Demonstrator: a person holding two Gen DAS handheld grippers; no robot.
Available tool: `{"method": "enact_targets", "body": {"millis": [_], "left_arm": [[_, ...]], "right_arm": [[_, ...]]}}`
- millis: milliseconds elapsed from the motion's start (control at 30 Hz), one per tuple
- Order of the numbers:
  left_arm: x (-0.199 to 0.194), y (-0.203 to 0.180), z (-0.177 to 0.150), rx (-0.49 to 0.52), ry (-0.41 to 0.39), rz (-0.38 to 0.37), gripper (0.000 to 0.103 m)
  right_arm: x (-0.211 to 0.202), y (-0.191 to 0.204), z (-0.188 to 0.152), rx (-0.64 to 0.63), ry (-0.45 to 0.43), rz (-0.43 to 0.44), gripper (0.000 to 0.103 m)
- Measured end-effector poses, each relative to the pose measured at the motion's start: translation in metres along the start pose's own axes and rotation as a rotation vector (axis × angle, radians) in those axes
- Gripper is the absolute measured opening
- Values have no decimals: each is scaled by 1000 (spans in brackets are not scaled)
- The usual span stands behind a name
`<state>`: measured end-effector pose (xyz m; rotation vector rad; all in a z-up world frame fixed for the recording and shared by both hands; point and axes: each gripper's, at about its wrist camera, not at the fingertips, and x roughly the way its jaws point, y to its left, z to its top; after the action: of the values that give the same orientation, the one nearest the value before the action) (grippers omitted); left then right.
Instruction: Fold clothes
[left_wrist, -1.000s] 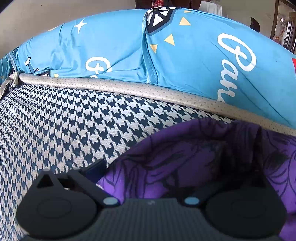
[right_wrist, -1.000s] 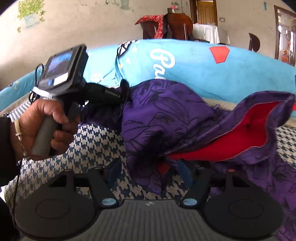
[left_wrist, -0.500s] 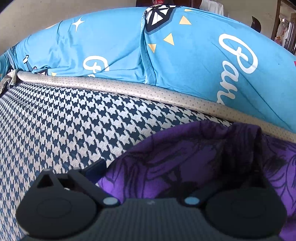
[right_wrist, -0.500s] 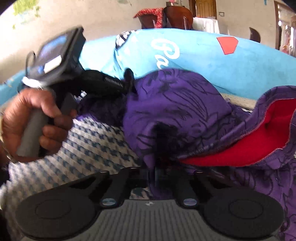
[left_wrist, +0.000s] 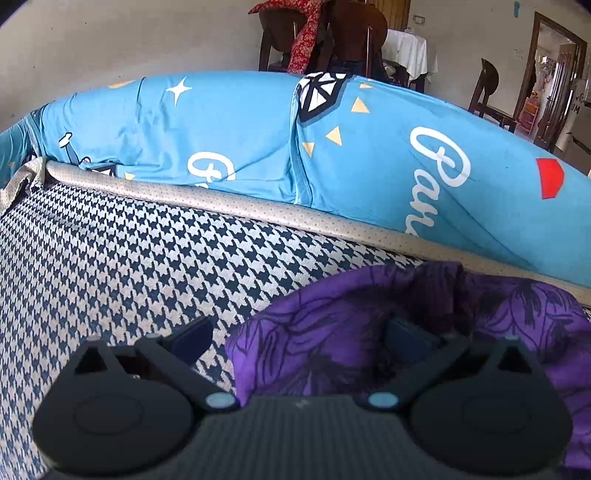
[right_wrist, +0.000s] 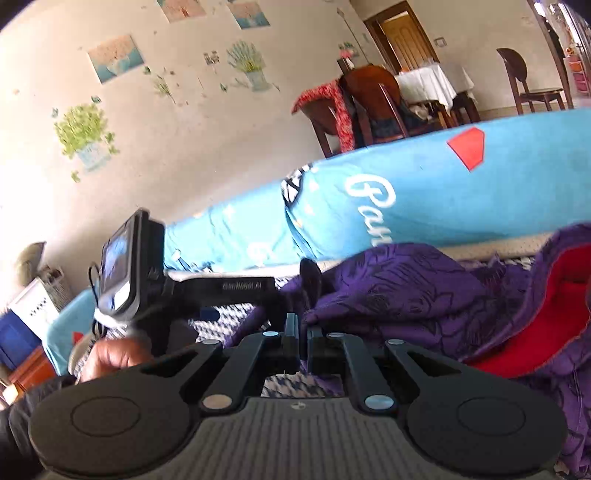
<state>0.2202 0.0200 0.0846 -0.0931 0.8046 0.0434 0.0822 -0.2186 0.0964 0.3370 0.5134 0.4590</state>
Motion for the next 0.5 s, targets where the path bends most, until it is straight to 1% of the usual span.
{"method": "enact_targets", "body": {"millis": [133, 200, 267, 333, 433, 500], "left_arm": [[-28, 8, -6, 5, -23, -28, 103], [-42, 13, -11, 12, -36, -35, 103], [-56, 19, -16, 14, -51, -41, 103], [-70, 27, -20, 6, -69, -57, 103], [-86, 40, -23, -20, -89, -66, 103], [-93, 51, -26, -49, -90, -70, 103]], "right_arm": [[-2, 10, 6, 10, -20, 24, 7], [-4, 10, 9, 53, -32, 65, 7], [-8, 11, 12, 87, -49, 127, 7], [-14, 18, 14, 95, -63, 197, 7], [-17, 36, 14, 88, -55, 318, 7], [-15, 45, 12, 90, -35, 390, 7]]}}
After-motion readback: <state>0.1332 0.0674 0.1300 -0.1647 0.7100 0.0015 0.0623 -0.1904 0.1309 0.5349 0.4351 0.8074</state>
